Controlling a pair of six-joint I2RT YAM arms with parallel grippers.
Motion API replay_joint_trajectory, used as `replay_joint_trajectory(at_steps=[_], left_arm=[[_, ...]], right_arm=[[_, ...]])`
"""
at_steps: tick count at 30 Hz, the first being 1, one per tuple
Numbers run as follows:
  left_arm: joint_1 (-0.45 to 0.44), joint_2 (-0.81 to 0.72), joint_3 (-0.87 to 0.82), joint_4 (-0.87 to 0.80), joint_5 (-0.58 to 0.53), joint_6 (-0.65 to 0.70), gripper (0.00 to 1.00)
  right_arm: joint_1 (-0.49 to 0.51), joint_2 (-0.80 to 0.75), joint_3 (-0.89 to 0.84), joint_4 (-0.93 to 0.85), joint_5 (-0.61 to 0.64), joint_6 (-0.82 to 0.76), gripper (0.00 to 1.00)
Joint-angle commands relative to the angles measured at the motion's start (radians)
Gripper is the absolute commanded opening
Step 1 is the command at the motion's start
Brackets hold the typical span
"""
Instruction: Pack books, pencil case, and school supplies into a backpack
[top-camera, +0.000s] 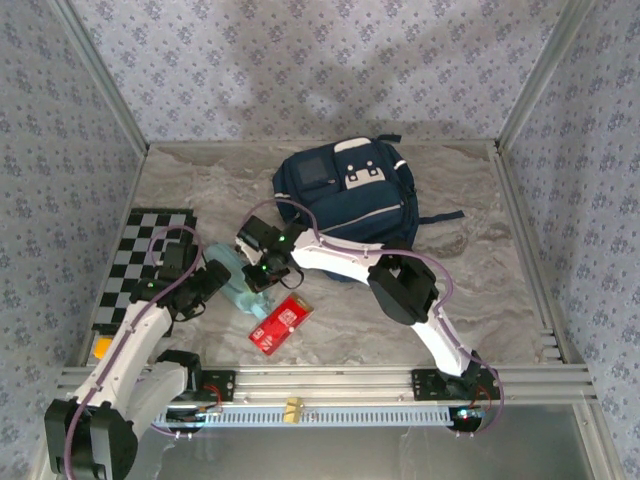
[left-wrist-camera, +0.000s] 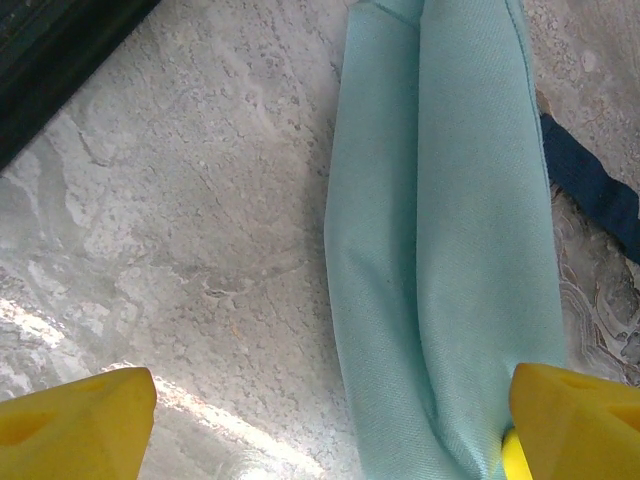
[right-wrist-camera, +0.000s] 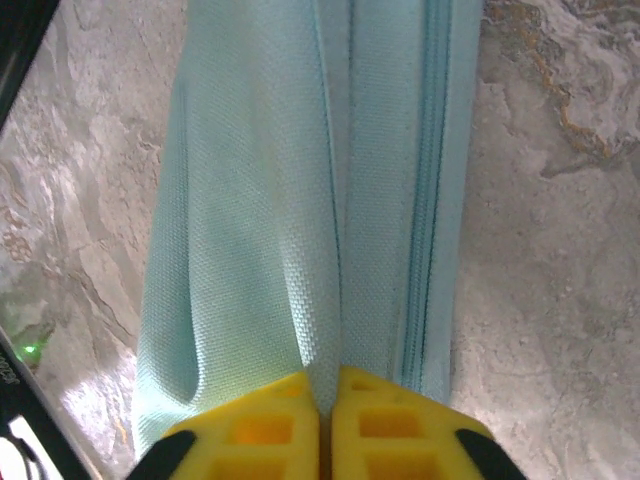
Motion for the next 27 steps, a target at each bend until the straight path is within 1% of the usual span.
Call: replay_joint_trajectory(at_steps=[1,5,8,13,16,19,22,25,27], left_arm=[[0.008,-0.008,0.025,-0.008,0.007,0.022,0.91],[0.008,-0.026,0.072,-0.017,-0.005,0.052,0.91],[0.008,-0.028,0.133,-0.03,-0.035,0.091,0.9],[0.005,0.004,0.217,0.033,-0.009,0.135,0.86],[-0.034,0.06,0.247,0.125,0.024,0.16,0.85],[-0.159,0.16,0.324,0.164,-0.033,0.239,0.84],[-0.294,0.285,0.415,0.217,-0.077,0.363,0.84],[-0.398,0.401,0.476,0.306,-0.063,0.526,0.84],[-0.472,0.478,0.515,0.356,-0.055,0.667,0.84]], right_arm=[[0.002,-0.016,0.04,-0.052,0.002,-0.023,0.01],[-0.001,-0.113,0.03,-0.059,0.029,-0.028,0.0],[-0.018,-0.221,-0.02,-0.062,0.065,-0.021,0.0],[-0.088,-0.441,-0.173,-0.056,0.14,0.014,0.0],[-0.144,-0.572,-0.255,-0.098,0.163,0.062,0.0],[-0.228,-0.715,-0.353,-0.138,0.18,0.116,0.0],[-0.322,-0.86,-0.45,-0.182,0.186,0.156,0.0],[-0.413,-0.992,-0.514,-0.242,0.205,0.179,0.0],[-0.485,-1.063,-0.54,-0.303,0.205,0.191,0.0]])
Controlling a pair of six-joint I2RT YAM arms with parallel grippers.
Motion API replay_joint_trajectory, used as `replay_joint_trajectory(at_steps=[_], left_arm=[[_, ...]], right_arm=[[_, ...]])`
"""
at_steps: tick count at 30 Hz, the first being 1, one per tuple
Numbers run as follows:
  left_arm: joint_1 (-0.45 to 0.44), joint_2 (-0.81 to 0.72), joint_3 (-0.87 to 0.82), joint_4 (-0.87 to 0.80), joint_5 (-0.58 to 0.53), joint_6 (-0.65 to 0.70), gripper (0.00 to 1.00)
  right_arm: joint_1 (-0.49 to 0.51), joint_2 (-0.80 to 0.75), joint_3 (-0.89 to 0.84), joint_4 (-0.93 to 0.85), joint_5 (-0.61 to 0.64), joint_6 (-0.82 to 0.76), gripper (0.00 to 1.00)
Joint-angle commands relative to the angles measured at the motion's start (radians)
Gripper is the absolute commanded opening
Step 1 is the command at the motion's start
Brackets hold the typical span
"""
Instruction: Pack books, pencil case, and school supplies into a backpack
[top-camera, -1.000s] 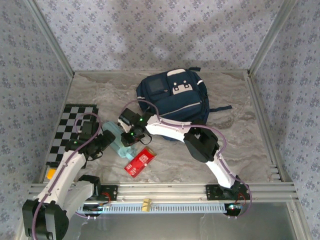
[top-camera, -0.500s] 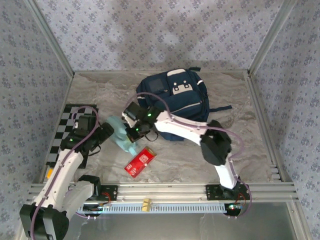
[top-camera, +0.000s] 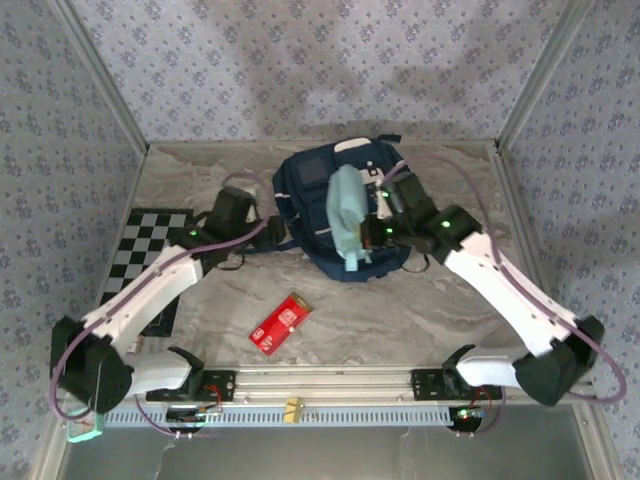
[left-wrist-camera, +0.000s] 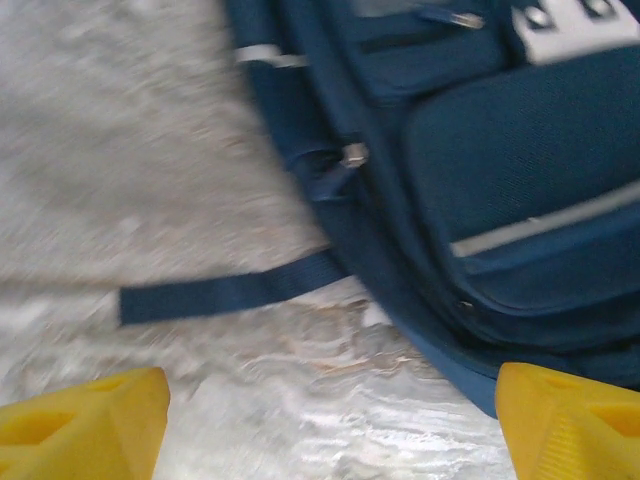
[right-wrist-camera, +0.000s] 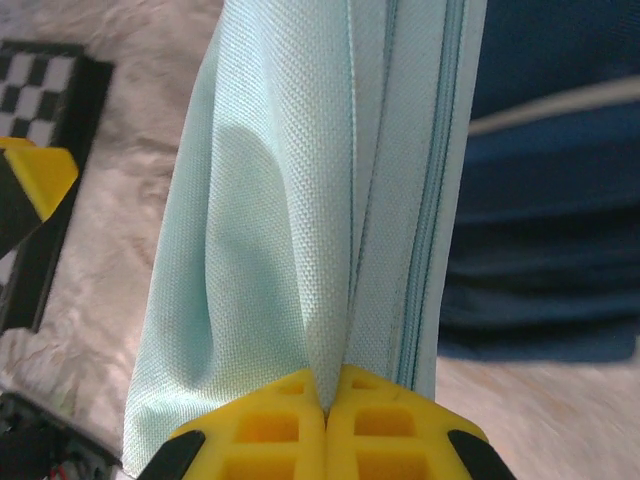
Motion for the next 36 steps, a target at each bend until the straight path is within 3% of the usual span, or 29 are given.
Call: replay_joint_trajectory(at_steps=[1,6,12,19,24,26,34,36], left_arm=[[-0.1,0.099,0.076,0.127,-0.004,0.296,0.84],[-0.214,0.293,0.179,0.175,0.083,0.524,0.86],[-0.299,0.486,0.3,0.182,0.065,0.675,0.88],[-0.305,0.647,0.424,0.208,-0.078,0.724,0.88],[-0.273,0.715,0.484,0.2,-0.116,0.729,0.8],[-0.257,0.719,0.492,0.203,-0.097,0.724,0.7],[-0.202,0.674,0.523,0.197,-0.018,0.69,0.0],[-0.191,0.646,0.544,0.179,-0.003,0.655,0.0]], right_arm=[[-0.088,-0.119,-0.031,-0.125,0.019,0.047,0.0],[-0.238,-0.23,-0.074,-0.227,0.009,0.041,0.0],[-0.389,-0.294,-0.151,-0.235,-0.104,0.038,0.0],[-0.444,-0.294,-0.173,-0.215,-0.163,0.029,0.0],[-0.464,-0.286,-0.176,-0.204,-0.195,0.026,0.0],[-0.468,-0.284,-0.175,-0.206,-0.196,0.023,0.0],[-0.485,-0.275,-0.154,-0.24,-0.204,0.004,0.0],[-0.485,-0.271,-0.15,-0.251,-0.209,0.001,0.0]])
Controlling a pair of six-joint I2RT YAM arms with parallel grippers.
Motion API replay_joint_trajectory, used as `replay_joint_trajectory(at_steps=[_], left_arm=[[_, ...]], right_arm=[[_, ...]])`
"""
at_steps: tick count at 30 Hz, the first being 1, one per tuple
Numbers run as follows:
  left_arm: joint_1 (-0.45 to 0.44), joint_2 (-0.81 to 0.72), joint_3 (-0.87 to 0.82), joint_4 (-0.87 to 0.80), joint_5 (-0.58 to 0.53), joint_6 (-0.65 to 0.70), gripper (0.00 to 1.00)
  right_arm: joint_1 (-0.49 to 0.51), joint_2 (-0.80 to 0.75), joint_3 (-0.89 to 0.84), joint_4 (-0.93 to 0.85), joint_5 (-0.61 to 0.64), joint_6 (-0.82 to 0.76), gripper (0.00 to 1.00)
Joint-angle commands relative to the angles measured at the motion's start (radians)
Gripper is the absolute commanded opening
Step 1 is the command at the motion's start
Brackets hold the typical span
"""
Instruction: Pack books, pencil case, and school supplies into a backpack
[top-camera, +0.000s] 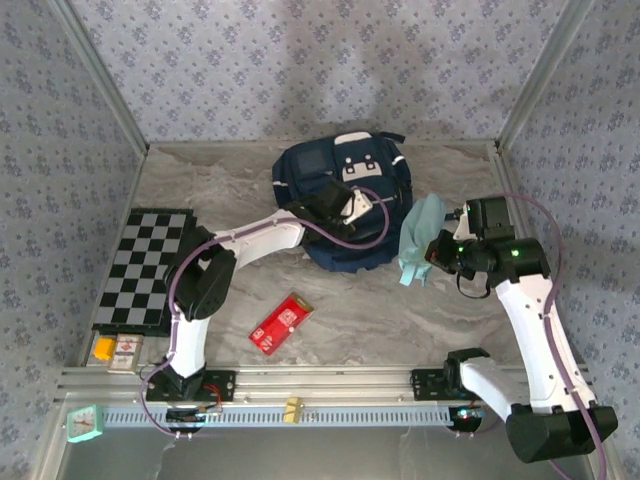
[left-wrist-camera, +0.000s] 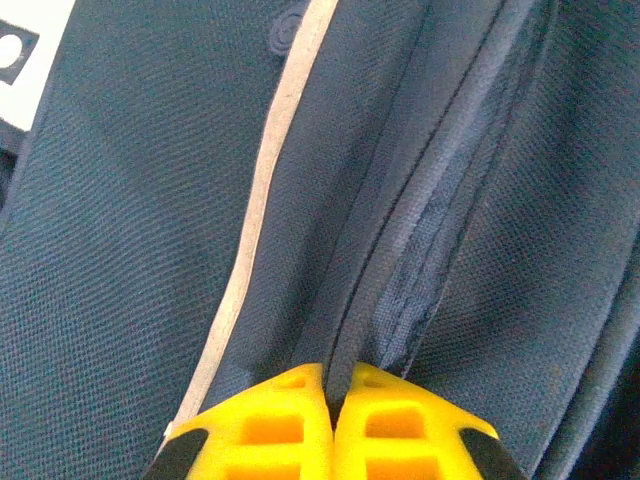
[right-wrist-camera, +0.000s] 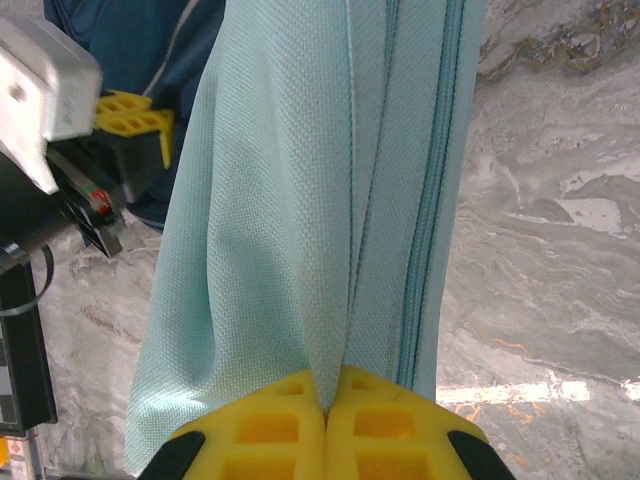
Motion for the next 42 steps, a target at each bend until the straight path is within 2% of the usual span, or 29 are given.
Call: replay_joint_trajectory(at_steps=[1,7,11,16,21,25,28,34,36,39,40,42], left_arm=[[0.038,-0.083,0.082,-0.018,0.014,-0.067,0.0],[0.037,-0.173,0.219,-0.118,-0.025,-0.232,0.0],[0.039,-0.189,0.298,-0.179,-0.039,-0.318,0.0],[0.032,-0.198,0.352,-0.206,-0.03,-0.358,0.0],[0.022,-0.201,0.388,-0.24,-0.048,-0.347,0.0],[0.022,-0.21,0.407,-0.263,-0.09,-0.366,0.0],[0.021,-0.216,0.421,-0.281,-0.06,-0.368,0.0],[0.022,-0.206,0.458,-0.284,-0.024,-0.388,0.0],[0.024,-0.199,0.464,-0.285,-0.014,-0.389,0.0],[0.028,-0.188,0.476,-0.296,-0.013,-0.397,0.0],[0.033,-0.186,0.478,-0.299,-0.012,-0.406,0.0],[0.041,-0.186,0.477,-0.302,0.001,-0.412,0.0]], right_arm=[[-0.007,0.003,0.033,-0.037,-0.022,-0.027,0.0],[0.004,0.022,0.026,-0.032,-0.075,-0.058,0.0],[0.093,0.071,-0.003,0.072,-0.135,-0.043,0.0],[0.214,0.214,0.016,0.272,-0.18,-0.06,0.0],[0.227,0.422,0.09,0.439,-0.216,-0.152,0.0],[0.234,0.566,0.128,0.56,-0.142,-0.222,0.0],[0.225,0.63,0.144,0.653,-0.036,-0.257,0.0],[0.209,0.769,0.148,0.9,-0.075,-0.256,0.01],[0.222,0.812,0.157,0.923,-0.034,-0.274,0.01],[0.227,0.852,0.149,0.949,-0.009,-0.282,0.06],[0.23,0.852,0.146,0.944,0.002,-0.28,0.11],[0.236,0.823,0.12,0.95,0.028,-0.278,0.3]])
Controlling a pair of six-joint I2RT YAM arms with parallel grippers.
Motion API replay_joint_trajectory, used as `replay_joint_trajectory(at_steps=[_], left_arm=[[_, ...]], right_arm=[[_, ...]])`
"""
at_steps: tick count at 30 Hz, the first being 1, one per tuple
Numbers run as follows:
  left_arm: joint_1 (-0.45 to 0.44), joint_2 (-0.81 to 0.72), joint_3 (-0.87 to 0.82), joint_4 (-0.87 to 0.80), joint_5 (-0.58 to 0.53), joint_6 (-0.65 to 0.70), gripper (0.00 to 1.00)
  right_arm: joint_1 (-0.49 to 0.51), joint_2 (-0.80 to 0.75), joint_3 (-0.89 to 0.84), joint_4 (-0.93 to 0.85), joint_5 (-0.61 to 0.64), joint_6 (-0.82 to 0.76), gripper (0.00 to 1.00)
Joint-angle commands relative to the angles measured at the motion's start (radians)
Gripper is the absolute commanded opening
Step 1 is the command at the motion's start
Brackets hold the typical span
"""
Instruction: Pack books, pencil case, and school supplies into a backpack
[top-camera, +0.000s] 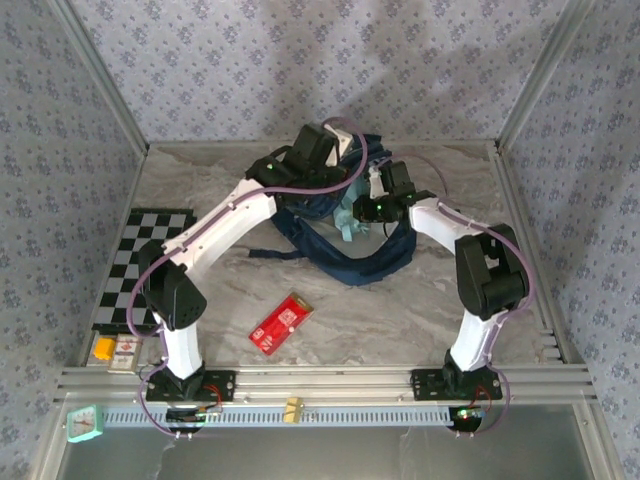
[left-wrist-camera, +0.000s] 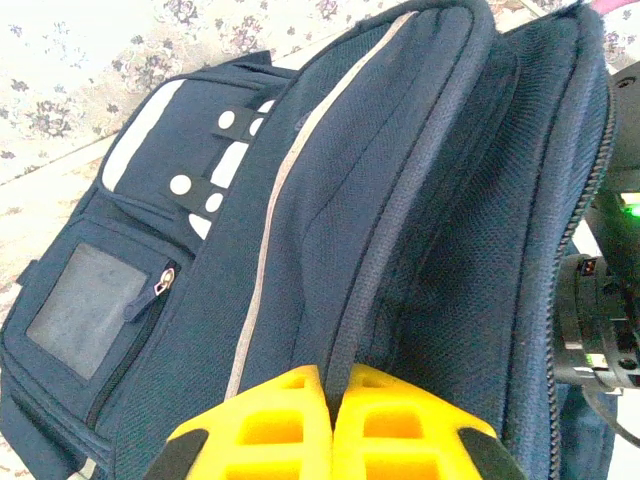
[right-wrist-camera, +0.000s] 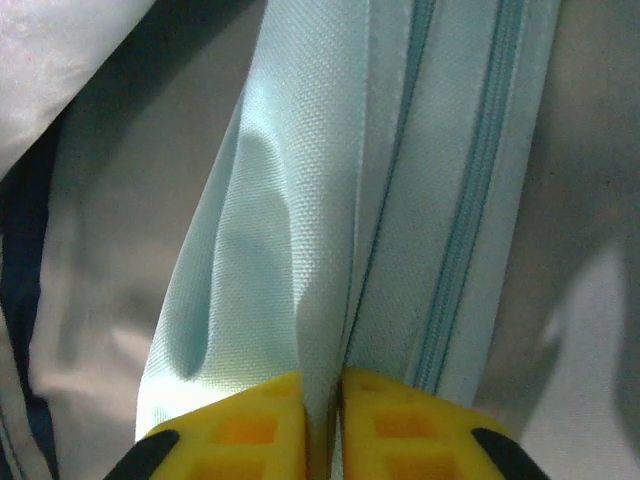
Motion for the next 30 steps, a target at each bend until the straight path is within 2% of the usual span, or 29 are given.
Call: replay_joint_trajectory(at_steps=[1,3,6,9,13,16,18,21,23,26,30], left_arm=[[0.011,-0.048,0.081,0.072,0.041,-0.031,0.0],[0.015,-0.048,0.078,0.069,0.045,-0.033,0.0],[0.019,-0.045,0.066,0.078,0.045,-0.037,0.0],[0.021,-0.038,0.046,0.078,0.067,-0.042,0.0],[0.023,-0.032,-0.05,0.097,0.1,-0.06,0.0],[0.022,-0.013,-0.106,0.108,0.163,-0.115,0.03],[0.021,0.002,-0.129,0.11,0.25,-0.148,0.12],[0.023,-0.02,-0.193,0.153,0.354,-0.206,0.39],[0.032,-0.085,-0.264,0.2,0.403,-0.246,0.53],[0.083,-0.215,-0.439,0.338,0.398,-0.355,0.64],[0.217,-0.293,-0.598,0.375,0.35,-0.525,0.67]], right_arm=[[0.012,-0.051,-0.027,0.09,0.06,-0.02,0.41],[0.028,-0.125,-0.095,0.097,0.093,-0.019,0.51],[0.037,-0.224,-0.16,0.063,0.139,0.002,0.57],[0.033,-0.299,-0.212,-0.008,0.166,0.042,0.57],[0.017,-0.5,-0.349,0.0,0.165,0.118,0.55],[-0.003,-0.632,-0.361,-0.118,0.228,0.177,0.54],[-0.013,-0.712,-0.369,-0.156,0.218,0.191,0.54],[-0.013,-0.804,-0.372,-0.207,0.214,0.211,0.56],[-0.013,-0.832,-0.368,-0.259,0.208,0.239,0.58],[-0.002,-0.836,-0.377,-0.285,0.162,0.28,0.6],[0.068,-0.794,-0.396,-0.259,0.151,0.387,0.61]])
